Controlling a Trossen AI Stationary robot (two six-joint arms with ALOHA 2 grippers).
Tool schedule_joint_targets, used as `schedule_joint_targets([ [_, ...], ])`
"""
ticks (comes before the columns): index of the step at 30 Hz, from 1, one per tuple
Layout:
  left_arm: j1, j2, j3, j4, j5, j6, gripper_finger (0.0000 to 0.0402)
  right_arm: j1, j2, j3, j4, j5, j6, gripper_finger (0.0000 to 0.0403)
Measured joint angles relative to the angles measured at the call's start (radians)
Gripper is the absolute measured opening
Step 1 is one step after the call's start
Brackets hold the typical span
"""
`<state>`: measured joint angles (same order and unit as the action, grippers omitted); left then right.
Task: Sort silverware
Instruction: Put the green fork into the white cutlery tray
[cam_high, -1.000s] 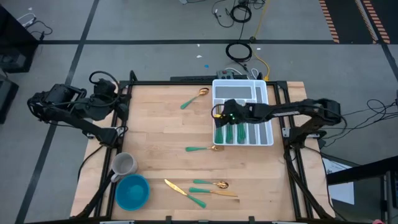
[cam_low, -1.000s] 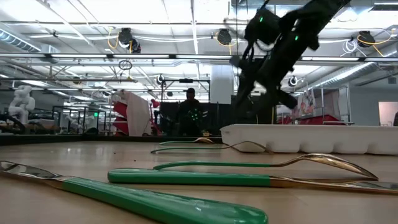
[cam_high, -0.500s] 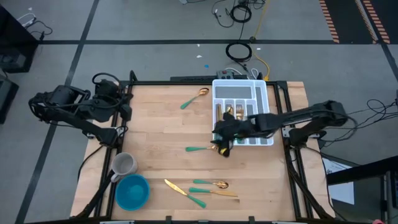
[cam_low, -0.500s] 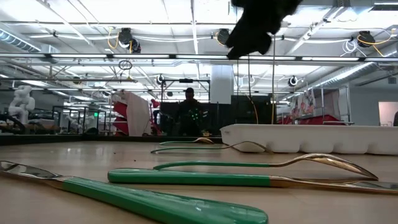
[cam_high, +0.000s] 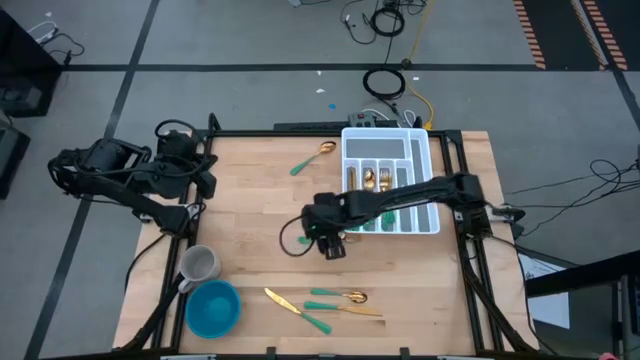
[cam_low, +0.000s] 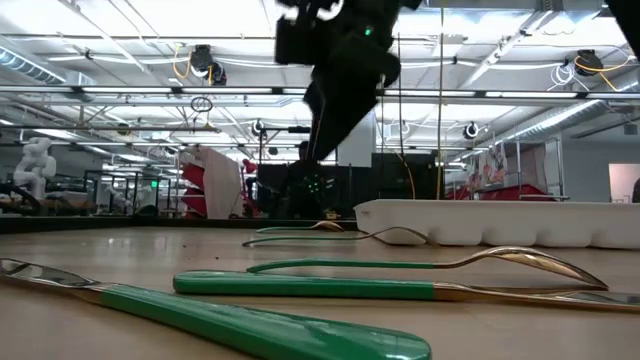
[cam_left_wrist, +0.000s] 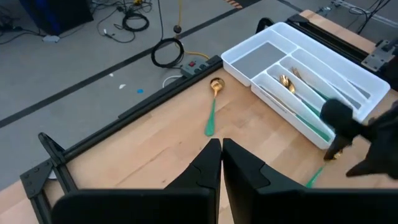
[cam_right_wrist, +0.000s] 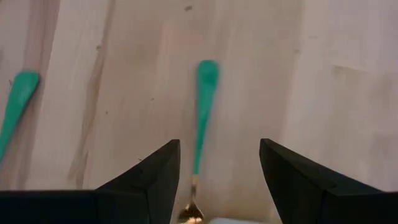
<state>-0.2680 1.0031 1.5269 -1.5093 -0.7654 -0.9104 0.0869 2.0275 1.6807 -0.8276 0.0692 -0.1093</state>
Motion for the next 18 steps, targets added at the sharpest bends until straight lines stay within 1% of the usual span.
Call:
schedule_joint_targets([
  [4,0.000,0.000,0.000,0.000,0.003,0.000,0.0025,0.003,0.082,0.023,-0.022,-0.049,-0.007,0.0213],
  [7,0.000,0.000,0.000,0.000,0.006,0.000,0.0025,0.009,0.127,0.024,-0.048,-0.044,-0.008,0.0213],
  [11,0.000,0.000,0.000,0.000,0.006,0.000,0.0025,0.013,0.192,0.024,-0.075,0.000,-0.009,0.0213],
  [13,0.000,0.000,0.000,0.000,0.006,0.000,0.0025,0.012,0.214,0.028,-0.082,0.001,-0.014,0.0211],
  [16,0.000,0.000,0.000,-0.001,0.009,0.000,0.0025,0.011,0.243,0.031,-0.098,-0.005,0.010,0.0190],
  [18,0.000,0.000,0.000,-0.001,0.013,0.000,0.0025,0.013,0.254,0.031,-0.107,-0.008,0.023,0.0154],
])
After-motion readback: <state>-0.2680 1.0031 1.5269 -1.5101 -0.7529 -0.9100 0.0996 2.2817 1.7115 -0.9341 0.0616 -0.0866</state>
